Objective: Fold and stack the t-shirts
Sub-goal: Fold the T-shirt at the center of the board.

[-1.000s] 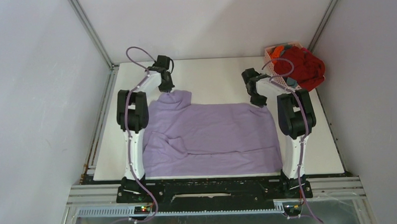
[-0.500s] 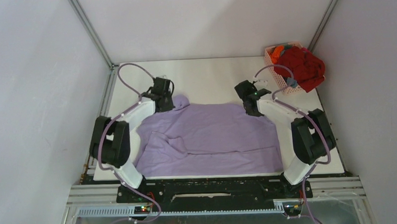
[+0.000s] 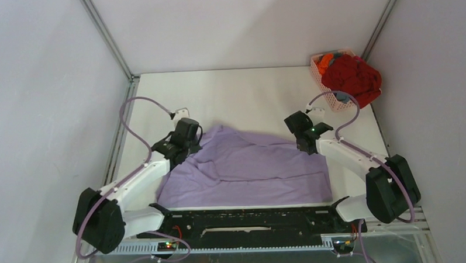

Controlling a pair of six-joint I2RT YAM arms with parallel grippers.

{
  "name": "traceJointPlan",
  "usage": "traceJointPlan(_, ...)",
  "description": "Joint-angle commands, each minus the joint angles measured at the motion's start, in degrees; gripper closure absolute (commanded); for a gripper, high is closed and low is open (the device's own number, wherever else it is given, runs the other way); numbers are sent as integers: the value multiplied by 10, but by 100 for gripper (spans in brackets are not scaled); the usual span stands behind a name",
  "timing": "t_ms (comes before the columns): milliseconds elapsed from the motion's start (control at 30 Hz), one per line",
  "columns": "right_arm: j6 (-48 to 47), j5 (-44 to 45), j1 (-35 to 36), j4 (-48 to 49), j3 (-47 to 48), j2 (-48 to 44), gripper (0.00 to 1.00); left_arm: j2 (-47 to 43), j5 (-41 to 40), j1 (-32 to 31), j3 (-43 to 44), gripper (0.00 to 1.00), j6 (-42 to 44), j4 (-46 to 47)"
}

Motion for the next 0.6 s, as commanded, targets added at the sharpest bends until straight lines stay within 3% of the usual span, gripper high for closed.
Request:
traceJointPlan(0, 16, 22, 1, -10, -10, -43, 100, -66, -100, -16, -14, 100, -46, -49)
traceJointPlan(233, 8, 32, -24, -22, -25, -91, 100, -175, -149, -24, -29, 100, -76, -104)
traceJointPlan(567, -15, -23, -55, -2, -64, -157, 100, -281, -138, -31, -59, 100, -116, -159)
